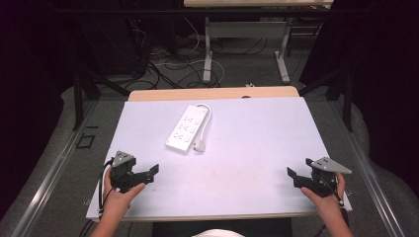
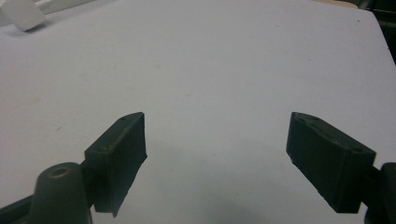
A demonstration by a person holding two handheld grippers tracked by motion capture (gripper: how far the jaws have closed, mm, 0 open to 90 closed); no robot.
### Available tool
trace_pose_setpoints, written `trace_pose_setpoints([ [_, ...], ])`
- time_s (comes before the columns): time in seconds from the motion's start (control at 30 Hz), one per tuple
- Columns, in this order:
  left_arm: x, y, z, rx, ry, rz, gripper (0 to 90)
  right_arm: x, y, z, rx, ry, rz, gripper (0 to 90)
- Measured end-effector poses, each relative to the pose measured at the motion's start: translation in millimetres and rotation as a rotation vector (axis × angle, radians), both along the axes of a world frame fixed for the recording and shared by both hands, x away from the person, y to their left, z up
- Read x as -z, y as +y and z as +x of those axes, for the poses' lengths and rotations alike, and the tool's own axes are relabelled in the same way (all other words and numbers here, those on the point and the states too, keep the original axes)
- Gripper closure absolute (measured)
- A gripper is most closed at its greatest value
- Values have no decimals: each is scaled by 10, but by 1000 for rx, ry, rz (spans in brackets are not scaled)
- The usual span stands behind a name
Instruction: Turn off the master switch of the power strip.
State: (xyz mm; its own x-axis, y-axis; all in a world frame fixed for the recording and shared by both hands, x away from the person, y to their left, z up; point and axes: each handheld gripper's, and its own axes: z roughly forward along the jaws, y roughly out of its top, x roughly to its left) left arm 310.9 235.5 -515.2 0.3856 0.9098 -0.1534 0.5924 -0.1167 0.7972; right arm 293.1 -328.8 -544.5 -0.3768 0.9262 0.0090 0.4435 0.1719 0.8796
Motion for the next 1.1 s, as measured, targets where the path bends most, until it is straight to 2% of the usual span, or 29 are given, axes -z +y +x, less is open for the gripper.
trace_pose_setpoints([
  [0.13,-102,-66,64,17,-13,-20,109,-7,6,-8,-2,-11,5,192],
  [0.23,-189,-117,139,40,-5,-35,110,-13,7,-14,3,-11,4,192],
  [0.37,-274,-211,226,48,-28,-42,110,-12,0,-13,-4,-7,2,192],
  [0.47,-346,-275,287,59,-27,-28,111,-6,1,-12,-15,-11,5,192],
  [0.5,-368,-295,304,58,-29,-27,118,-15,3,-25,-9,4,0,192],
  [0.57,-414,-327,333,52,-37,-15,143,-8,10,-21,-14,-10,7,192],
  [0.7,-513,-376,395,56,-48,13,156,-17,7,-34,-13,-11,1,191],
  [0.8,-570,-414,437,55,-50,4,159,-15,9,-37,-6,-17,3,192],
  [0.83,-592,-423,453,61,-55,20,164,-21,8,-45,-6,-4,2,192],
  [0.9,-623,-454,478,63,-60,32,187,-19,1,-36,-9,-10,-2,191],
  [1.03,-682,-518,531,67,-64,42,232,-19,4,-37,-5,-24,4,191],
  [1.1,-710,-548,562,63,-57,26,261,-19,1,-37,-8,-25,1,191],
])
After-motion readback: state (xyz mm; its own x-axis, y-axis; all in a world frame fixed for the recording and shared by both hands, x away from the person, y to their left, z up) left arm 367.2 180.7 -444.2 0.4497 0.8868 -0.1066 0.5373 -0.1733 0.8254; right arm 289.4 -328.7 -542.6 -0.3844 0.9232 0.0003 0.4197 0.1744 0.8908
